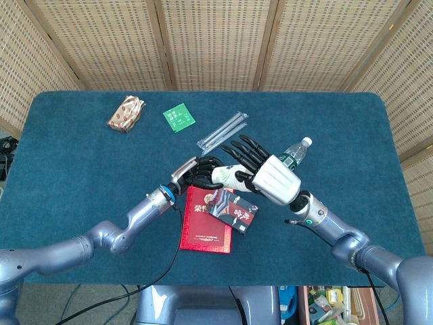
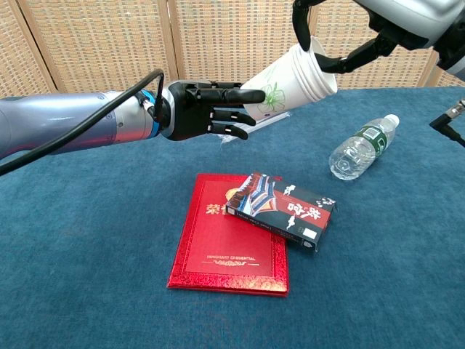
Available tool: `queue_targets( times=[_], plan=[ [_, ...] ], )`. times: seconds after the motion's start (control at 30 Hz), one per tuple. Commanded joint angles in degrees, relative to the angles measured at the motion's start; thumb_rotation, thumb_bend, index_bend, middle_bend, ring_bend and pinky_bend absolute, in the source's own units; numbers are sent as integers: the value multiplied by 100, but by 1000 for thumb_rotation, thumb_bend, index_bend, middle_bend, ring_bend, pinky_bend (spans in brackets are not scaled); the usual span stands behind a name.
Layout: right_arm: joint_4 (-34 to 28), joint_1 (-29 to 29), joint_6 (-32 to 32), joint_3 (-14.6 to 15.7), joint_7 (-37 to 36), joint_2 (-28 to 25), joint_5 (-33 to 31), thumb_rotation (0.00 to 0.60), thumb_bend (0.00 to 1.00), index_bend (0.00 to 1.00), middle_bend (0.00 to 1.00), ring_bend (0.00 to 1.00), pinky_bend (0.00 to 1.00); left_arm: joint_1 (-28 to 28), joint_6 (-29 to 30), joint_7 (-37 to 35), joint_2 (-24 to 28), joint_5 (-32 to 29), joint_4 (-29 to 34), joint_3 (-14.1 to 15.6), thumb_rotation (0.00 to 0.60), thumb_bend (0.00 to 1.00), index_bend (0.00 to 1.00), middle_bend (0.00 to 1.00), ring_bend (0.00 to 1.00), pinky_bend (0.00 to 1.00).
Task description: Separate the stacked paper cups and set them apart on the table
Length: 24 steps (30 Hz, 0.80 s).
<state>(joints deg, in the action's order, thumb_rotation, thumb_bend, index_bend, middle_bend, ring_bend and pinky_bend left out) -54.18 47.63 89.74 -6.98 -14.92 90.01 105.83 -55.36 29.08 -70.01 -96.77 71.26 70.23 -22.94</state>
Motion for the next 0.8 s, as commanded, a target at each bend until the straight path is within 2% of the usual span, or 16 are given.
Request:
queue_targets(
  times=[0.03, 0.43, 0.8],
  plan=[
    [27, 5, 33, 9, 2, 15, -5, 600, 517, 675, 0, 0, 0, 9, -8, 1, -3, -1, 4, -9, 600, 310, 481, 467, 483, 507],
    [299, -22, 197, 71, -21, 107, -56, 600, 517, 706, 0, 0, 0, 55, -99, -28, 36, 30, 8, -70, 600, 310, 481, 467, 483, 507],
    [451, -280, 611, 108, -220, -267, -149, 600, 517, 708, 0, 0, 0, 323, -33, 26, 391, 76, -371, -23, 600, 310, 481, 467, 483, 507]
  ],
)
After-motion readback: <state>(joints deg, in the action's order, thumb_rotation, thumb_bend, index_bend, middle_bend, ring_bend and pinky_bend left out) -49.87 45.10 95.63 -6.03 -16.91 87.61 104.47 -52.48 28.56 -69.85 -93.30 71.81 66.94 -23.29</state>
